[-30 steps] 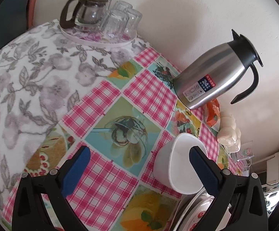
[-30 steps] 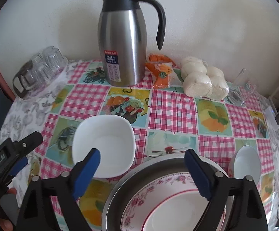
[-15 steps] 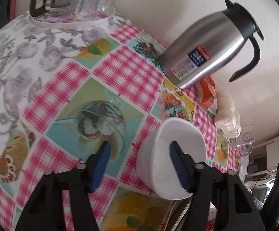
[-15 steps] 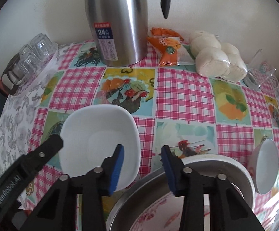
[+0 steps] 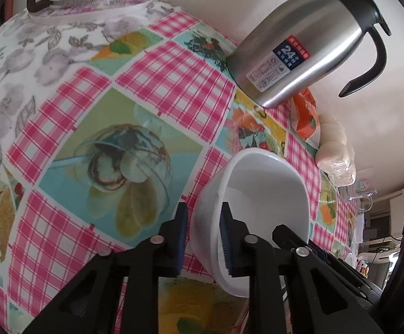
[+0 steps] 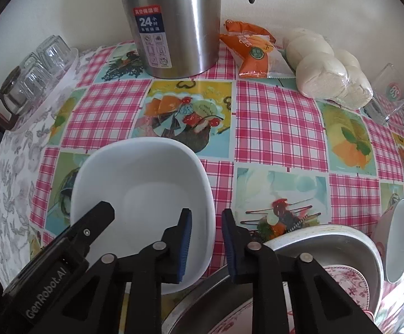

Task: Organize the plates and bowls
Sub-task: 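Close the right tool on the rim of the white square bowl, then lift the white square bowl with the right tool and carry it over the basin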

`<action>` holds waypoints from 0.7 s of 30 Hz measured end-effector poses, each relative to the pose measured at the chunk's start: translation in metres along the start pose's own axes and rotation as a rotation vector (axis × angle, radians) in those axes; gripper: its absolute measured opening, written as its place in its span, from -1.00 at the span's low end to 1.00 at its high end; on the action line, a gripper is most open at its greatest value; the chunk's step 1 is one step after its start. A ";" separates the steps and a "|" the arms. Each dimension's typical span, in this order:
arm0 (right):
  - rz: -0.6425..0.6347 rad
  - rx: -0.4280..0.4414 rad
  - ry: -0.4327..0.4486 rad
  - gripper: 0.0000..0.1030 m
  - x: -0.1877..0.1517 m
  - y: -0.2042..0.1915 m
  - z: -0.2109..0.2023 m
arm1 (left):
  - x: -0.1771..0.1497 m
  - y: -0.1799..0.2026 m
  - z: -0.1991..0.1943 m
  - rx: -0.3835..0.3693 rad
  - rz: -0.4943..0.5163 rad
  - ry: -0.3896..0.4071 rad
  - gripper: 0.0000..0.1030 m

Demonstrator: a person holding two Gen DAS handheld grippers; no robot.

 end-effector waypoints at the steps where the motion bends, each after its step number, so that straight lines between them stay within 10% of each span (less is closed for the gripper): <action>1: 0.004 0.003 -0.004 -0.60 0.000 0.000 0.001 | 0.000 0.000 0.001 0.000 -0.002 -0.002 -0.61; 21: 0.023 0.074 0.038 -0.79 0.000 0.003 -0.033 | 0.008 0.021 -0.041 0.022 0.058 0.077 -0.71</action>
Point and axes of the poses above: each gripper's, at about its wrist camera, not at the fingertips, and z roughly the way its jaws point, y to its right, x to its top, the point moved 5 cm from there along z, roughly the way its jaws point, and after that the axes turned 12 degrees about z, right-handed, at the moved point
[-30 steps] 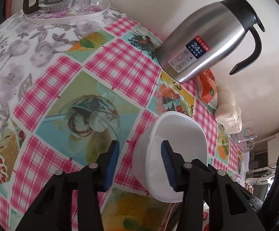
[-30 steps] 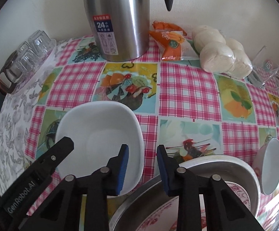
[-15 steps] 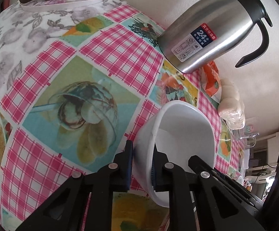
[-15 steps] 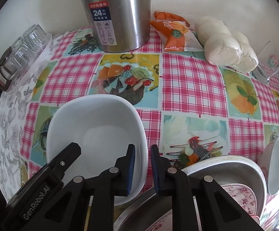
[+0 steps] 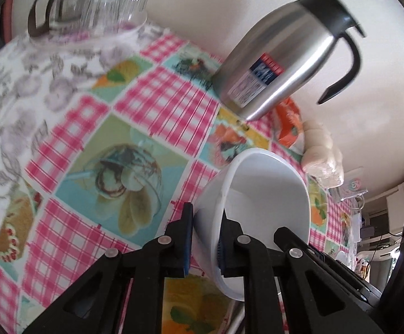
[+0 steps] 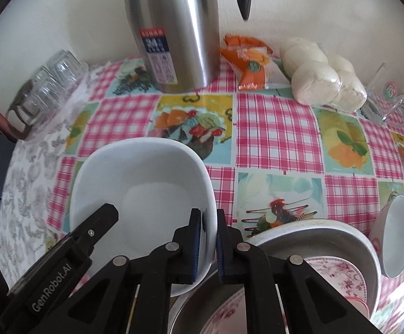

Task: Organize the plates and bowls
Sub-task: 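Lift the white square bowl with the right tool and carry it over the basin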

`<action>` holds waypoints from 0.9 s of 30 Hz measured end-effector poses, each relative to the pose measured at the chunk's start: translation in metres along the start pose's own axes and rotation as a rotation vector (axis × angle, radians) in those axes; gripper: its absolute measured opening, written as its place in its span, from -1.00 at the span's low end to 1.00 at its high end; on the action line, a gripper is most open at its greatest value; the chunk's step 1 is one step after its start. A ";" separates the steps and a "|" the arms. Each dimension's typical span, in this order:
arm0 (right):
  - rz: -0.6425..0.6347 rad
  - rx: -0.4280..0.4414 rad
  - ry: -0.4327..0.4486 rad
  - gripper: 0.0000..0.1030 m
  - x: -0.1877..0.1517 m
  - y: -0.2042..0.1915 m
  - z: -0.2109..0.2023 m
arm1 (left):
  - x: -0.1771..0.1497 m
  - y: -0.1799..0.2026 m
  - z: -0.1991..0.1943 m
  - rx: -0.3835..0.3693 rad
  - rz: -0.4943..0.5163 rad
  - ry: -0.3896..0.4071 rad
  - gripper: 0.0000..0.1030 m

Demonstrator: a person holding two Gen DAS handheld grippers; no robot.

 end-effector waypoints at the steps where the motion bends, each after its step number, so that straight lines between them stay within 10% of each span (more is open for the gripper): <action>1: 0.001 0.010 0.010 -0.79 0.001 0.000 -0.006 | 0.002 0.003 -0.008 0.001 0.009 0.015 -0.71; 27: 0.100 0.206 0.266 -0.79 -0.029 0.086 -0.176 | -0.039 0.125 -0.133 -0.032 0.213 0.206 -0.71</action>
Point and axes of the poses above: each gripper's, at about its wrist camera, not at the fingertips, and z roughly the way its jaws point, y to its right, x to its top, the point moved 5 cm from there along z, roughly the way its jaws point, and after that the axes turned 12 degrees about z, right-handed, at the moved point
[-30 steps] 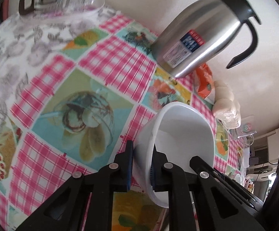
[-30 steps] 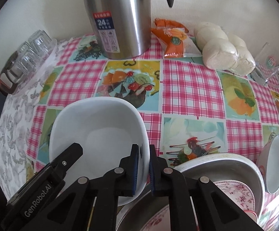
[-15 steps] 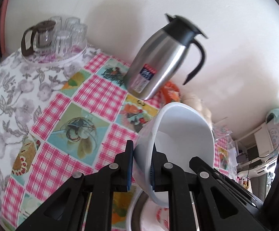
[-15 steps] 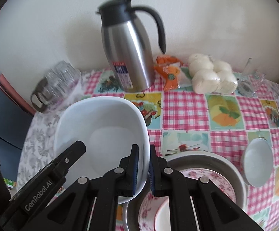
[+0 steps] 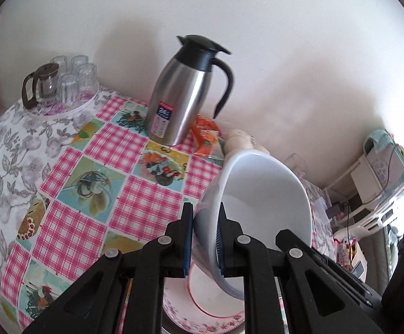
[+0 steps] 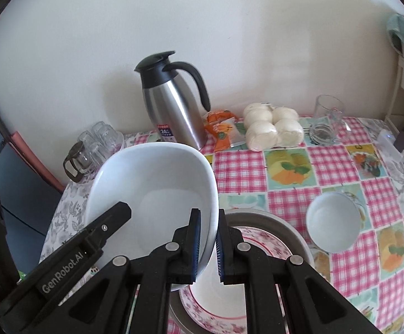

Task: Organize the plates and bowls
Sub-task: 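Lift the white square bowl with the right tool and carry it over the basin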

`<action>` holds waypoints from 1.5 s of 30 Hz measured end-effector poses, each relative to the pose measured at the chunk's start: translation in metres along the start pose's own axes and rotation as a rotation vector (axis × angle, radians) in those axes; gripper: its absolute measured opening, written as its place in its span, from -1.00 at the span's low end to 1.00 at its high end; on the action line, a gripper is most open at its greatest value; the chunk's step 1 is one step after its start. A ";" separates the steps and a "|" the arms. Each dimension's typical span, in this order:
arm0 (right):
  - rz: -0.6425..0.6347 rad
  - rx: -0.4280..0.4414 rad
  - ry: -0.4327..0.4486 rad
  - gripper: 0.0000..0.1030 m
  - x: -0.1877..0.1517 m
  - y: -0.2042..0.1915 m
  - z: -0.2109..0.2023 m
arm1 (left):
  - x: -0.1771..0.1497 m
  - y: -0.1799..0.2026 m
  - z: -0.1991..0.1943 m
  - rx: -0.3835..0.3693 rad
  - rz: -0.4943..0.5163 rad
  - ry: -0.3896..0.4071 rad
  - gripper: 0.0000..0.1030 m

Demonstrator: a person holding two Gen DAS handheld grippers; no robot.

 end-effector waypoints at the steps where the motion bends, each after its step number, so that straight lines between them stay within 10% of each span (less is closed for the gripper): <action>1: 0.011 0.007 0.004 -0.79 -0.001 0.006 -0.003 | -0.001 0.004 -0.001 0.001 0.008 0.002 -0.71; 22: 0.208 0.059 -0.009 -0.72 -0.020 0.088 -0.019 | -0.016 0.072 0.013 0.040 0.200 -0.054 -0.71; 45: 0.211 0.015 -0.122 -0.71 -0.041 0.093 0.010 | -0.036 0.051 0.043 0.070 0.161 -0.186 -0.71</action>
Point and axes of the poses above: each gripper's, at about its wrist camera, not at the fingertips, and z roughly the way its jaws point, y to its right, x to its top, the point moved 5 cm from there along z, roughly the way its jaws point, and after that the axes turned 12 degrees about z, right-handed, at the moved point
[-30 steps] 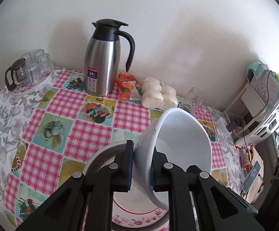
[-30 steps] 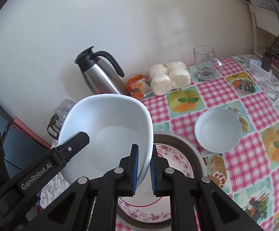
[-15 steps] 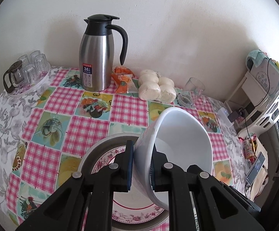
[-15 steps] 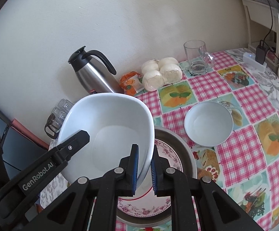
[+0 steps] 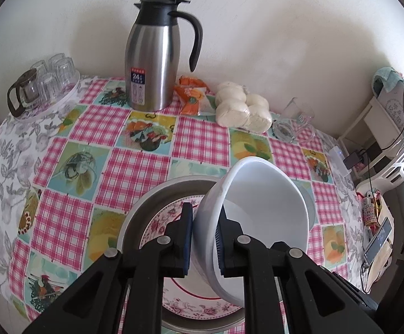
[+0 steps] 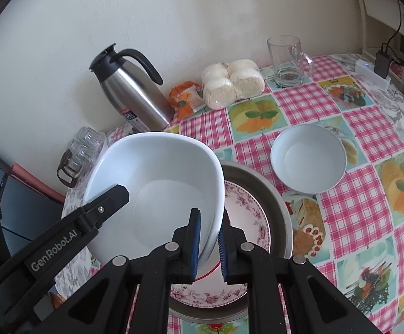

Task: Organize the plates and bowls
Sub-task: 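Lift the white square bowl with the right tool and carry it over the basin, then lower the white square bowl into the red-rimmed bowl in the basin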

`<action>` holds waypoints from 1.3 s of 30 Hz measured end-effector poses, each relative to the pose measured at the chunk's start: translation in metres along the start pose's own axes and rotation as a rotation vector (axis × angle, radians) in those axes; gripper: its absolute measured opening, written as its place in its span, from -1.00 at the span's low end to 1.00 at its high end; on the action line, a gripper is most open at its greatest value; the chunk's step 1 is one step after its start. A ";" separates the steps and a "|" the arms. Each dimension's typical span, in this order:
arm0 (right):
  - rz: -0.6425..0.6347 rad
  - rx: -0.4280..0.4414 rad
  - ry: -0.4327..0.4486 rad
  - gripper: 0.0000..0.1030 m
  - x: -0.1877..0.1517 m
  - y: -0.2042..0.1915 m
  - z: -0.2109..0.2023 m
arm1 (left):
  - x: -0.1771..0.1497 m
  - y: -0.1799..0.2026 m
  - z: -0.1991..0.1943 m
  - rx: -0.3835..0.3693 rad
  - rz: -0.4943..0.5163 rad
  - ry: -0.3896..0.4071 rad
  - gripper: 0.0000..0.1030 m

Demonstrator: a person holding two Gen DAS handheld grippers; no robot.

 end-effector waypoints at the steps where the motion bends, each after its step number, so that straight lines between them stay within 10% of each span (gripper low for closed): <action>1: -0.002 -0.006 -0.006 -0.71 -0.001 0.000 0.002 | -0.001 -0.001 0.003 0.000 -0.002 -0.010 -0.71; 39: -0.038 -0.107 -0.092 -0.67 -0.014 0.003 0.031 | -0.024 -0.006 0.048 0.014 -0.011 -0.178 -0.44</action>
Point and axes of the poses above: each gripper's, at about its wrist camera, not at the fingertips, and z roughly the way its jaws point, y to its right, x to its top, the point moved 5 cm from there along z, roughly the way its jaws point, and after that the axes turned 12 degrees about z, right-handed, at the moved point
